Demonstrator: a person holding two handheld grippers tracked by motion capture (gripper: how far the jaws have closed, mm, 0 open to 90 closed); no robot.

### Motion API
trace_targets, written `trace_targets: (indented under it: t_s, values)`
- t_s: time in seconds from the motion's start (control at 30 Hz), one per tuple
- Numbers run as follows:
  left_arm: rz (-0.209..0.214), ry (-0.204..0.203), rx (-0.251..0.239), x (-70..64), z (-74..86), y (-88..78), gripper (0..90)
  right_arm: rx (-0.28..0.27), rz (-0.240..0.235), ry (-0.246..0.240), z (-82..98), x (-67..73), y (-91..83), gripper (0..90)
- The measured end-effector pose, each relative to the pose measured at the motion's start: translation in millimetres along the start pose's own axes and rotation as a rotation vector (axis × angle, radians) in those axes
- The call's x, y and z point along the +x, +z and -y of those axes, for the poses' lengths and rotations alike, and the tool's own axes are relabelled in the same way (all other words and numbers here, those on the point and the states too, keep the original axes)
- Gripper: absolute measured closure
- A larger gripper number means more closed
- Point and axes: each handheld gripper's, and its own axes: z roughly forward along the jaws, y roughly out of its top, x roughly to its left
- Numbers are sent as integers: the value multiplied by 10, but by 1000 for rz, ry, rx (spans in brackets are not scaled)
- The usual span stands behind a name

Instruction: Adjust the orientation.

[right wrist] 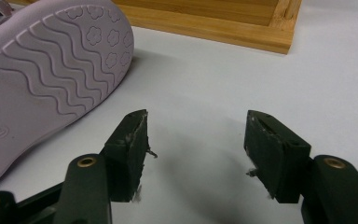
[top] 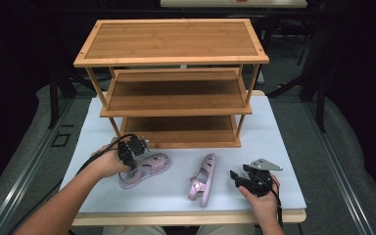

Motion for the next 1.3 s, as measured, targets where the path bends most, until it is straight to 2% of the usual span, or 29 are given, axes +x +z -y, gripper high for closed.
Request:
trace_targets:
  t_s: [0.1,0.33,0.43,0.47,0.5,0.57,0.73,0.87,0.97,1.03,1.1,1.13,1.2,1.3]
  values:
    - [-12,-5,-14,0,25,-12,822,3,1,0,0,0,2,393]
    - [43,-69,-73,23,122,-27,827,2,1,2,0,-4,2,393]
    - [65,-92,-115,29,177,-45,829,4,1,0,-1,-7,4,394]
    - [77,-104,-145,30,213,-57,829,3,0,2,0,-4,3,394]
    - [77,-104,-145,30,213,-57,830,1,0,1,0,-4,1,395]
    - [83,-117,-186,16,243,-84,830,0,1,1,1,-3,0,394]
    - [109,-156,-332,-42,319,-156,830,0,4,6,3,-7,-9,395]
    - [130,-205,-462,-64,412,-208,830,-1,1,8,4,-12,-8,394]
    - [120,-249,-555,-93,478,-246,830,0,4,6,3,-10,-8,395]
    - [113,-260,-632,-113,529,-279,830,-1,5,8,4,-10,-9,395]
    - [113,-298,-713,-141,580,-303,831,-3,3,10,4,-12,-9,395]
    - [100,-313,-762,-160,609,-322,830,-6,2,12,5,-14,-9,395]
    - [88,-337,-826,-184,654,-351,831,-7,2,16,6,-15,-7,395]
    - [92,-371,-922,-244,725,-403,831,-6,3,15,5,-18,-12,395]
